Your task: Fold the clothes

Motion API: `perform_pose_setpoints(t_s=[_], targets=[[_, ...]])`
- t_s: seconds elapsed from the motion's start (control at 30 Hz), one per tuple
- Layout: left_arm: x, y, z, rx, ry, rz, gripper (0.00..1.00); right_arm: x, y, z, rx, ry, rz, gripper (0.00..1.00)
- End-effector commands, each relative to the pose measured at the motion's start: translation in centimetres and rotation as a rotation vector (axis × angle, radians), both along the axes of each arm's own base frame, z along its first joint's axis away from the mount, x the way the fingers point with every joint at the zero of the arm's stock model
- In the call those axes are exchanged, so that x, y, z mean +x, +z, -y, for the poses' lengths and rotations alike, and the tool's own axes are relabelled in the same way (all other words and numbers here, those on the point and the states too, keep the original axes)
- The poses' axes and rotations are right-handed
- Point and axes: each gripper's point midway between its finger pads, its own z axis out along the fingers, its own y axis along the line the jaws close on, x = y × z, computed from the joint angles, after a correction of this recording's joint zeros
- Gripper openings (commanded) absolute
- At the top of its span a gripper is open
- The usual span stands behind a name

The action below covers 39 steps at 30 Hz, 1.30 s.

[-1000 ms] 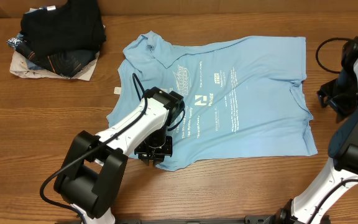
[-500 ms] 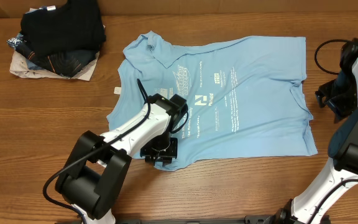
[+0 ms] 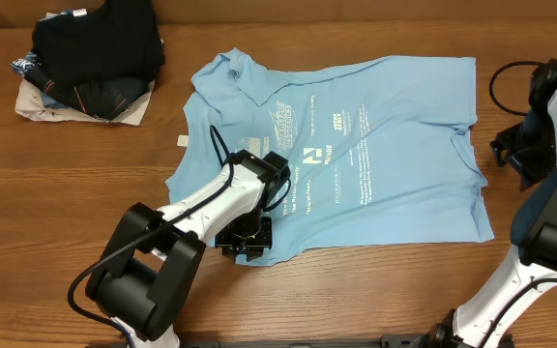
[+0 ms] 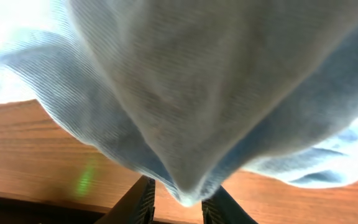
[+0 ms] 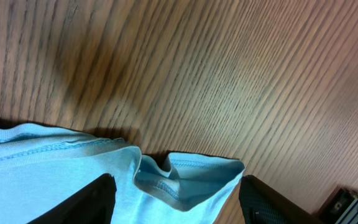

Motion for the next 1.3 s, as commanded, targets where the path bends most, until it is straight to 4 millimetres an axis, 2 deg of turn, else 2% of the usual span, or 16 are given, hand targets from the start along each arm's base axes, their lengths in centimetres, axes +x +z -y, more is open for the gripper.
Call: perform_pose_setpoints(t_s=[0.0, 0.2, 0.47, 0.53, 0.67, 0.77, 0.9, 1.17, 1.27], targets=[[0.1, -0.2, -0.7, 0.026, 0.016, 0.038, 0.28, 0.1, 0.2, 0.0, -0.001, 0.007, 0.011, 0.67], [-0.4, -1.6, -1.0, 0.019, 0.017, 0.044, 0.28, 0.1, 0.2, 0.0, -0.001, 0.007, 0.011, 0.67], [0.7, -2.2, -0.3, -0.012, 0.010, 0.091, 0.29, 0.1, 0.2, 0.0, 0.000, 0.007, 0.010, 0.67], [0.6, -2.2, -0.4, -0.011, 0.010, 0.089, 0.25, 0.1, 0.2, 0.0, 0.000, 0.007, 0.010, 0.67], [0.1, -2.0, -0.7, 0.004, 0.010, 0.067, 0.04, 0.1, 0.2, 0.0, -0.001, 0.007, 0.011, 0.67], [-0.2, -1.9, -0.9, 0.014, 0.010, 0.053, 0.04, 0.2, 0.2, 0.0, -0.002, 0.007, 0.013, 0.67], [-0.5, -1.2, -1.1, 0.029, 0.010, 0.032, 0.04, 0.2, 0.2, 0.0, -0.002, 0.007, 0.014, 0.67], [-0.5, 2.4, -1.1, 0.065, 0.006, -0.023, 0.04, 0.2, 0.2, 0.0, -0.002, 0.007, 0.014, 0.68], [-0.7, 3.2, -1.2, 0.077, 0.002, -0.043, 0.06, 0.2, 0.2, 0.0, -0.002, 0.007, 0.014, 0.68]])
